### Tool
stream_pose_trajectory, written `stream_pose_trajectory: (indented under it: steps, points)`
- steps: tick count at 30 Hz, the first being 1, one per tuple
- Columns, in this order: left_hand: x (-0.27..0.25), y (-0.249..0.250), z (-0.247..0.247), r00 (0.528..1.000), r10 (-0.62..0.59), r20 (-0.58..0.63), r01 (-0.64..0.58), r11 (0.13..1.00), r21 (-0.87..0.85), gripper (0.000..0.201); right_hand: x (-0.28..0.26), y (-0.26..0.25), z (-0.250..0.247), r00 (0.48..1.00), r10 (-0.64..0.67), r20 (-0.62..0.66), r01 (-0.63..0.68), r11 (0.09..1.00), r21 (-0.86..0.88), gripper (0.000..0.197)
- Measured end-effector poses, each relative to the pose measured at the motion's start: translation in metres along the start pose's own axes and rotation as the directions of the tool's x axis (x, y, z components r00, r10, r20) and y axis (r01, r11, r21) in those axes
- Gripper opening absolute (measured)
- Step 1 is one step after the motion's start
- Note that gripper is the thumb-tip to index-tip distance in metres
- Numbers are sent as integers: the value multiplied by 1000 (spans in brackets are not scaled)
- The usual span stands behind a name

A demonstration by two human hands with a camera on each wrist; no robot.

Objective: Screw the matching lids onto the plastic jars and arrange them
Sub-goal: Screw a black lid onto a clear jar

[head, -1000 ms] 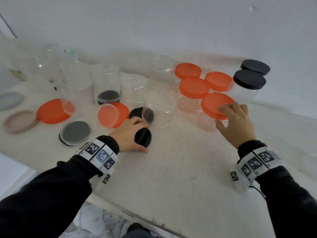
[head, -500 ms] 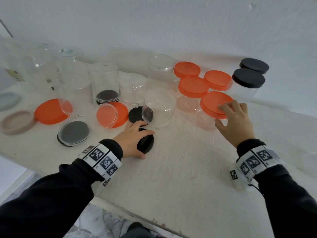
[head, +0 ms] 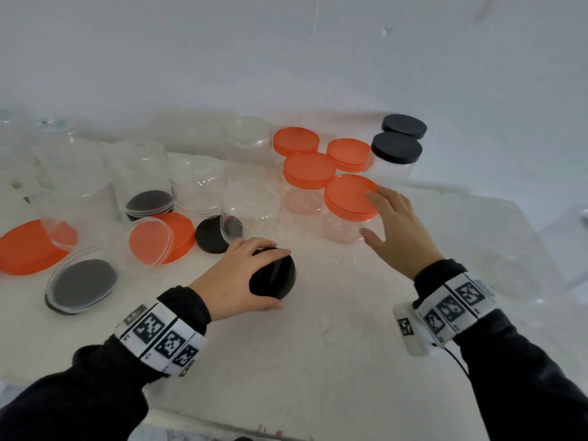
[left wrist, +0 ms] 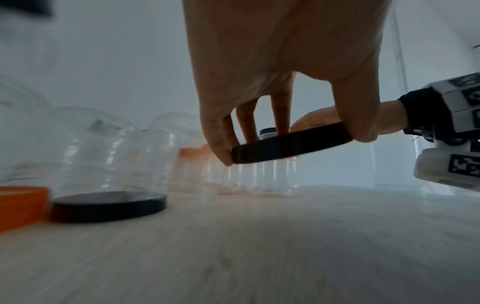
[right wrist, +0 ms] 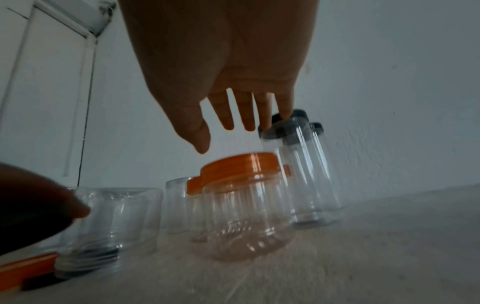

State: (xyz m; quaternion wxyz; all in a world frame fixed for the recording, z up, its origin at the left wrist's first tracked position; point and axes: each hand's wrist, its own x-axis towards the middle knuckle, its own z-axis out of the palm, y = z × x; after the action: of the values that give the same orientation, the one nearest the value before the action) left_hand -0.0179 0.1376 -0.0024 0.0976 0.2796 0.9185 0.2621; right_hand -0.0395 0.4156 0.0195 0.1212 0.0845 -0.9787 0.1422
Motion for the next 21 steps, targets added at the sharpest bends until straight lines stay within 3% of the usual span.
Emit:
stream_pose_trajectory:
  steps: [5,8,13,21]
  points:
    - [36,33,7,987,162,-13,-163,984,-74,85,-38,5,-36,997,36,-67,-43,994,-105,51]
    - [56,49,17,972,236,-7,-235,964,-125,78,-61,16,-62,979,95,-182,-128,975,-179,44]
    - [77,67,29,943,334,10,-326,927,-186,72,-101,44,-98,907,215,-362,-308,925,-221,37]
    - [96,81,42,917,397,39,-382,901,-204,79,-146,82,-119,802,433,-411,-563,777,-282,45]
